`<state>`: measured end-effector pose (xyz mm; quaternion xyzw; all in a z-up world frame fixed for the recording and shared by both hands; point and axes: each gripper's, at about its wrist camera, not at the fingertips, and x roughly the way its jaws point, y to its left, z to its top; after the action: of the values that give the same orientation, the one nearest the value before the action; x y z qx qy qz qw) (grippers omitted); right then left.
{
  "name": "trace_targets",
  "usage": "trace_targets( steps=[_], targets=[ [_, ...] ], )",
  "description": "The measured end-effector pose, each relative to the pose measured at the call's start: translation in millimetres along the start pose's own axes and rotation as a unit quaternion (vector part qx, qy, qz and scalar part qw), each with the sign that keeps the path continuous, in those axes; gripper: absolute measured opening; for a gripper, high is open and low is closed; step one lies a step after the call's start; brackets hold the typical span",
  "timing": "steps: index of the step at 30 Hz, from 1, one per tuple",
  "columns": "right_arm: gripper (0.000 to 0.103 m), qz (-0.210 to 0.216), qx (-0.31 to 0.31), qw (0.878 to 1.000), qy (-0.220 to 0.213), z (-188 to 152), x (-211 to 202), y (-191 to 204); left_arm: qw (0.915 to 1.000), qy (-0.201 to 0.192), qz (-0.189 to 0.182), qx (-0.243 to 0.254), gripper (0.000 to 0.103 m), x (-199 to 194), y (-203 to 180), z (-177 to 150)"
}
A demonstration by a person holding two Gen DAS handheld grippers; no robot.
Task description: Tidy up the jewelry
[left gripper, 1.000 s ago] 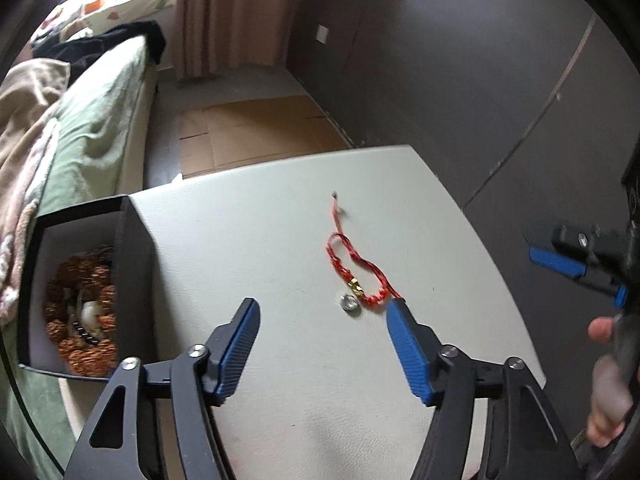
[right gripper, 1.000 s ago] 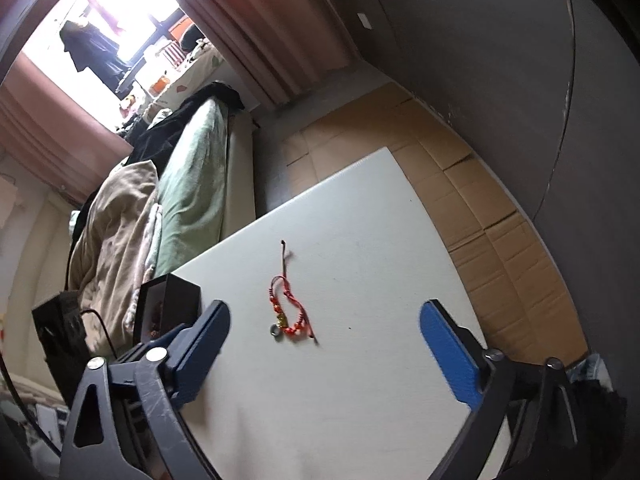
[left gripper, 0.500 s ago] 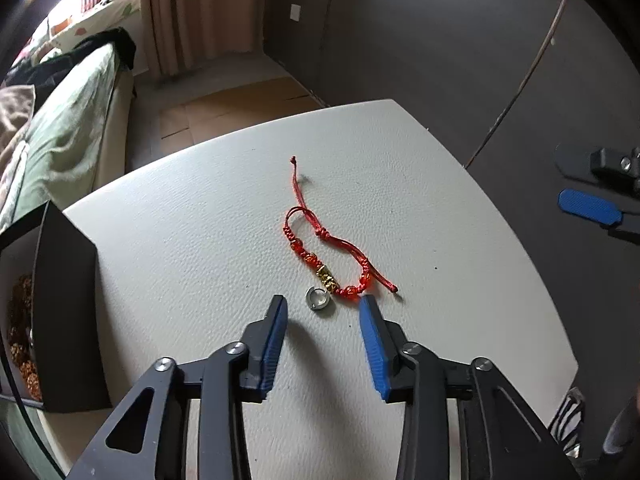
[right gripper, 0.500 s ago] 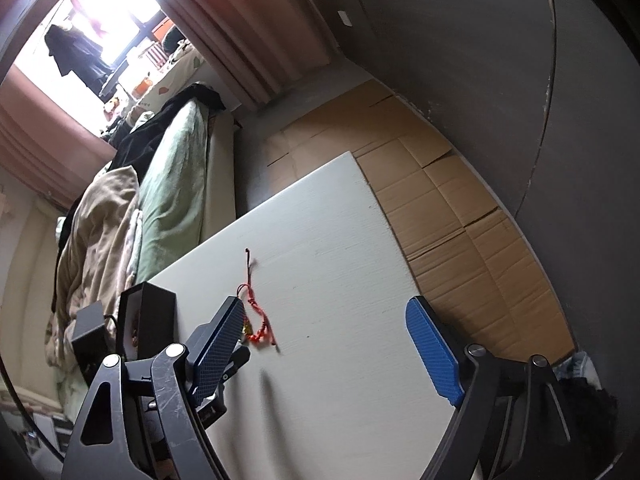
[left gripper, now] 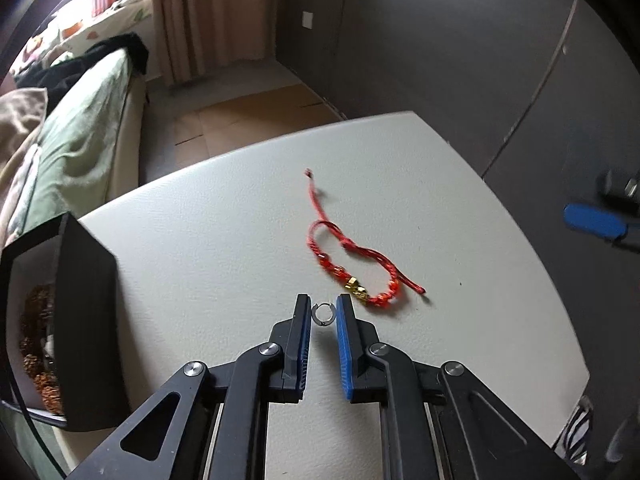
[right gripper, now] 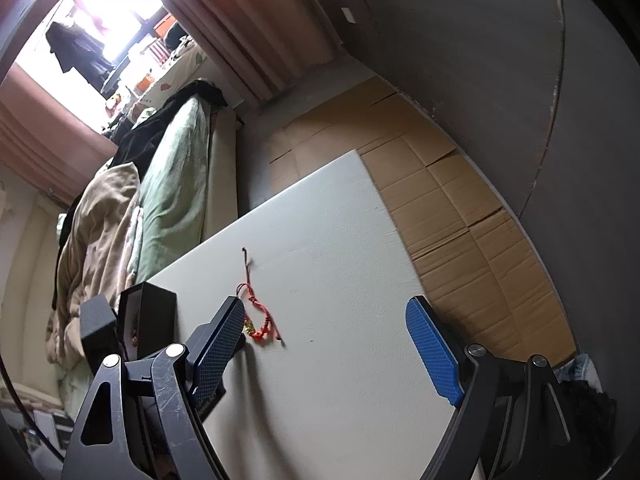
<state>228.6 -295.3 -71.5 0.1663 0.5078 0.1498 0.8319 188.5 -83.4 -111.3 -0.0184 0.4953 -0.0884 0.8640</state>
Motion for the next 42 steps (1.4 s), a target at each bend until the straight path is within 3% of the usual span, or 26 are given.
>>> trace_targets(
  steps=[11,17,26,32,38,40,42],
  targets=[
    [0.056,0.028,-0.033,0.999,0.032,-15,35,41,0.9978,-0.037,-0.005,-0.055,0.013,-38,36,9],
    [0.03,0.045,-0.064,0.995,0.062,-30,66,76,0.9957,-0.051,0.001,-0.078,0.013,-54,54,10],
    [0.024,0.026,-0.094,0.993,0.059,-33,86,94,0.9925,-0.067,0.003,-0.102,0.013,-74,81,6],
    [0.023,-0.036,-0.139,0.988,0.061,-35,98,103,0.9918,-0.082,0.024,-0.095,0.013,-93,95,-1],
    [0.023,-0.056,-0.162,0.983,0.063,-40,100,105,0.9892,-0.078,0.029,-0.121,0.013,-96,117,-6],
    [0.02,-0.058,-0.159,0.983,0.071,-40,105,103,0.9887,-0.081,0.03,-0.123,0.013,-99,120,-7],
    [0.009,-0.069,-0.176,0.98,0.066,-41,107,108,0.9882,-0.083,0.031,-0.125,0.013,-102,124,-8]
  ],
)
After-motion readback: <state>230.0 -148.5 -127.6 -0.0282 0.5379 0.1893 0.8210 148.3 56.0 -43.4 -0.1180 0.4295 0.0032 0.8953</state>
